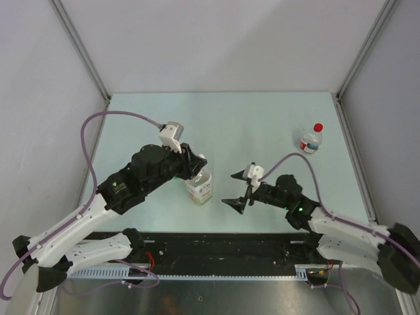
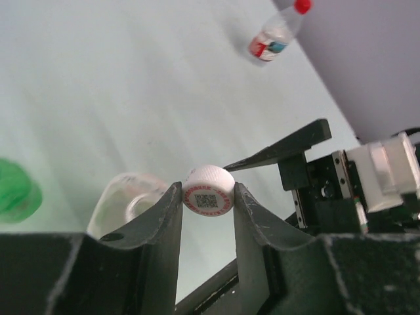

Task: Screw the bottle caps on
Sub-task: Pick up the plastic bottle at the center of the board.

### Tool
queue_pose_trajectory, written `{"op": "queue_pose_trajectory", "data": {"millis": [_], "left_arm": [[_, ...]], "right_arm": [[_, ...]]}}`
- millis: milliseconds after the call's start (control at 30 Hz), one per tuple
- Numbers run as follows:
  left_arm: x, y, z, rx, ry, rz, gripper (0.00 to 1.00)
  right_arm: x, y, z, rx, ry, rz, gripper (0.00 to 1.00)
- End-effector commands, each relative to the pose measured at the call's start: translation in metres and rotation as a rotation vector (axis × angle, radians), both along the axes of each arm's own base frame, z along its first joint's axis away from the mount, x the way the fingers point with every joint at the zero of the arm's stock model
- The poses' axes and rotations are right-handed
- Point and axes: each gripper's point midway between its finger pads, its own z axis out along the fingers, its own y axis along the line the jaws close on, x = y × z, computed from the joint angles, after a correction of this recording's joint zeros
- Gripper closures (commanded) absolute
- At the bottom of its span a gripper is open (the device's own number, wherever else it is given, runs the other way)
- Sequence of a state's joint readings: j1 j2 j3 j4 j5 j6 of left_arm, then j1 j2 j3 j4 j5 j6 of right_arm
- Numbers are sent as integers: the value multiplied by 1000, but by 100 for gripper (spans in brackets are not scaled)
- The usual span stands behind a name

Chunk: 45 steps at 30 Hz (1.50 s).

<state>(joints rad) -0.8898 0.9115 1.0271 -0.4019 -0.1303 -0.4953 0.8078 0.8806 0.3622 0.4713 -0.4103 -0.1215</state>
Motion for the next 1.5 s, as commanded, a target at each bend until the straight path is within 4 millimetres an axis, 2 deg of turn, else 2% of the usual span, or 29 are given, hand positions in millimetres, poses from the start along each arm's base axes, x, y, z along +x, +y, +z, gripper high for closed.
{"op": "queue_pose_trajectory", "data": {"millis": [0,200,400,633,867,1033,1233,1467], "left_arm": [[2,42,0,20,45,193,92],[-5,62,-5,26,56,246,90],[-4,68,-10,59,52,262,90],[-3,78,-11,49,46,307,91],[-3,75,-13,61,47,296,90],[-3,73,-10,55,45,286,90],[-6,74,-7,55,33,266,91],[-9,76,-8,62,21,254,91]], "right_arm": [[17,29,22,110,-166,-121,1],[17,53,-3,164,-148,-312,1],[30,66,-16,227,-108,-404,1],[33,91,-36,219,-115,-373,1],[39,99,-40,226,-107,-379,1],[32,112,-45,214,-129,-321,1],[36,122,-68,175,-119,-351,1],[44,141,-75,165,-151,-434,1]]}}
